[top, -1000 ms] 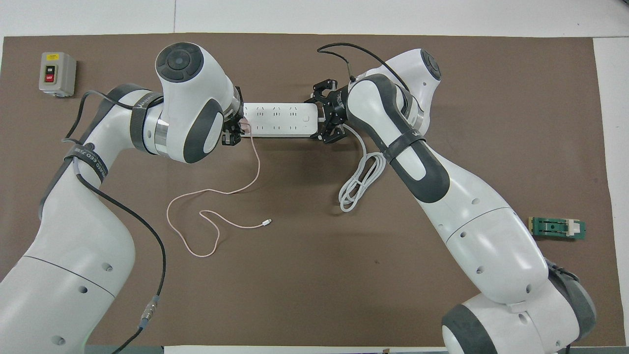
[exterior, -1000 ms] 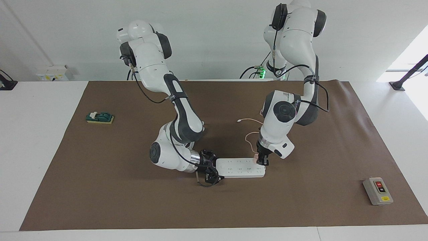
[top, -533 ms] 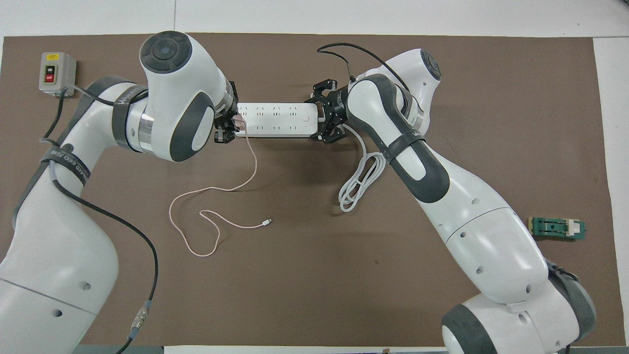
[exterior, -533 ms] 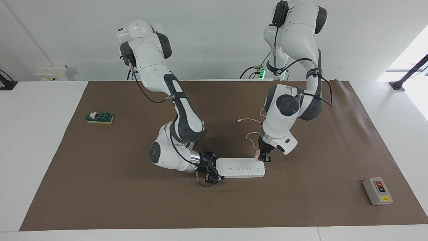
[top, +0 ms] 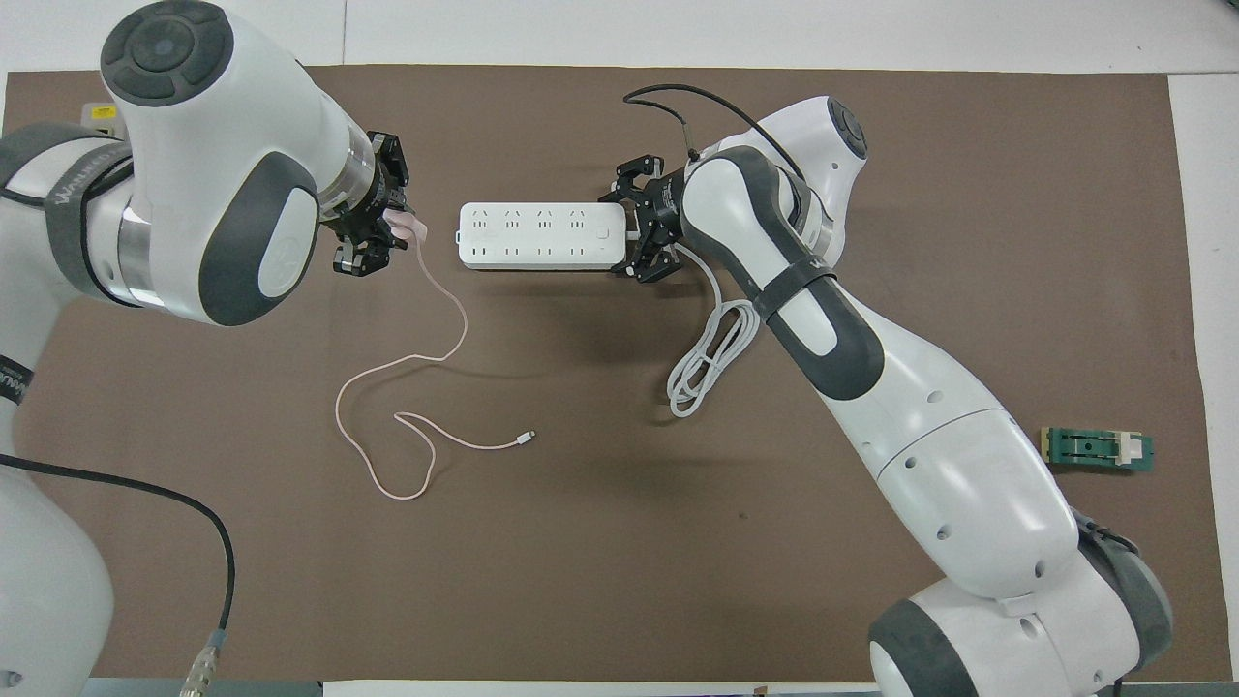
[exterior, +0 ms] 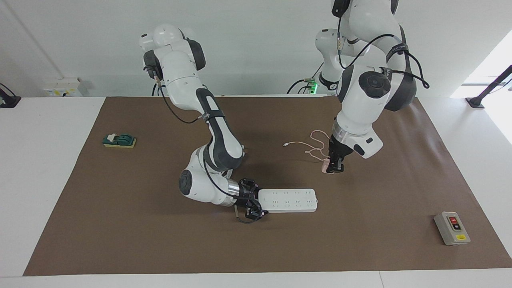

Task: Unplug charger and place it aside
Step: 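Pull the pink charger out of the strip with the left gripper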

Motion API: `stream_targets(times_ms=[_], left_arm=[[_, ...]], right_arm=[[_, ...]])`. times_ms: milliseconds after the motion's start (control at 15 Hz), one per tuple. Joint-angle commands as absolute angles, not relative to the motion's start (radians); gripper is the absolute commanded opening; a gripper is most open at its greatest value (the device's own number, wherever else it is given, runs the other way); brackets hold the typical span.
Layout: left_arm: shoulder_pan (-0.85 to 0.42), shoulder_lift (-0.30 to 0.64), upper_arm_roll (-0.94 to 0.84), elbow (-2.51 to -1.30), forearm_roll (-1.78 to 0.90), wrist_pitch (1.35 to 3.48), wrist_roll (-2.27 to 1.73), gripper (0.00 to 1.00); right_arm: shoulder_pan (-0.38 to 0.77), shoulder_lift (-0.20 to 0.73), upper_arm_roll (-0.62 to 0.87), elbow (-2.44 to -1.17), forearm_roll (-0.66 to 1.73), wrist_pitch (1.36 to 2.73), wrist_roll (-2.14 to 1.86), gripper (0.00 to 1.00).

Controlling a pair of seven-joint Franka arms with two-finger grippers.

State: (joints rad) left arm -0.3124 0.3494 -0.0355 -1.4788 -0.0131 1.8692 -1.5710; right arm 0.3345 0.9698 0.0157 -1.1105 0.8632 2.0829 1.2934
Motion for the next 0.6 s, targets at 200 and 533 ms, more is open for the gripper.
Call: stream_targets(times_ms=[200, 533], left_arm=[[-0.233, 0.284, -0.04, -1.549, -0.002, 1.783, -0.964, 0.0], [-0.121, 0.197, -0.04, -1.699, -0.002, 1.81, -0.409, 0.0]], right_arm=[[0.333, 0.945, 0.014, -1.1, 0.848, 2.096, 1.321, 1.0], [0.33, 0.821, -0.003, -1.241, 0.847, 2.095, 1.322, 1.0]])
